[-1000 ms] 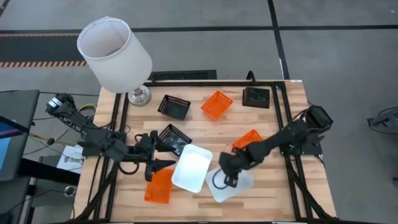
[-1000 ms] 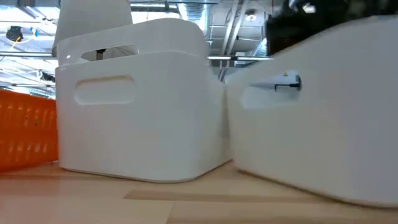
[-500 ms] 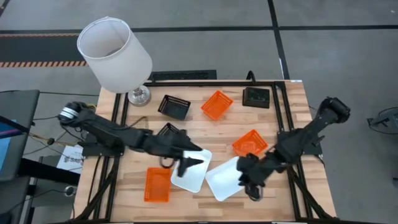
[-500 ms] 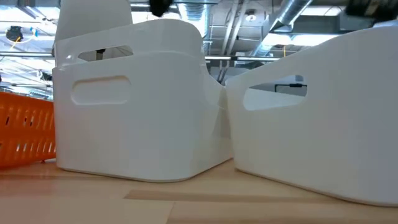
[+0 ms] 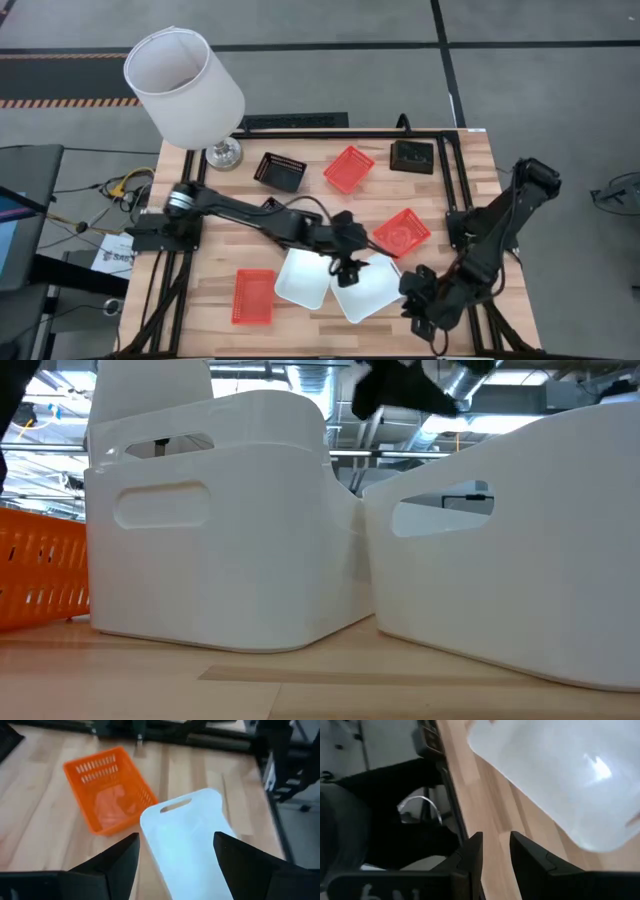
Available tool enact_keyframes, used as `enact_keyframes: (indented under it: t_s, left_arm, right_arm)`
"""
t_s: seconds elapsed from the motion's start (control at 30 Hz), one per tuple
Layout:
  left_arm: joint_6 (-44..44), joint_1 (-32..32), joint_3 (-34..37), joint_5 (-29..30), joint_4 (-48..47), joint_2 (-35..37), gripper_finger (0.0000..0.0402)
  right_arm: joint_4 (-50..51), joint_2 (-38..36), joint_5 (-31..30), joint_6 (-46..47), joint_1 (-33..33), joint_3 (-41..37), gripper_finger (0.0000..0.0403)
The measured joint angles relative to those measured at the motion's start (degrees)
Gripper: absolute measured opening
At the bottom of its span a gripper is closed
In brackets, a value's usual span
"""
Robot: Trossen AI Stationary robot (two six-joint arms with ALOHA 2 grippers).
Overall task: Stack baskets by color
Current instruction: Stack the right white bin on the white bins
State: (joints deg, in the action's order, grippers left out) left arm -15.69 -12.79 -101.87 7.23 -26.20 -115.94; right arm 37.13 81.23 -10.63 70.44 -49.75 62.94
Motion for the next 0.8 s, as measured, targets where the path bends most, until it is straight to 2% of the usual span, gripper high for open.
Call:
enact_keyframes:
  t_s: [0.27,0.4,0.6,0.7,0.8]
  left_arm:
    - [2.64,1.46,-7.11,2.21,-3.41,-10.01,0.0245]
    - [2.65,1.98,-7.66,2.42,-4.8,-12.99,0.0245]
    - [3.07,1.76,-7.75,2.77,-8.07,-13.62,0.0242]
    - [4.92,1.49,-7.75,4.49,-8.97,-13.62,0.0228]
    - [6.86,1.46,-7.78,3.15,-9.08,-14.28,0.0206]
  right_arm:
    - [0.47,4.25,0.01,7.51,-4.8,0.0,0.012]
    - [0.38,5.42,0.0,11.1,-6.45,0.0,0.012]
    - [0.65,5.32,0.0,13.68,-7.85,0.0,0.012]
    - [0.64,5.22,-0.02,13.73,-8.01,0.0,0.012]
    - [0.65,5.22,-0.02,13.72,-7.94,0.0,0.012]
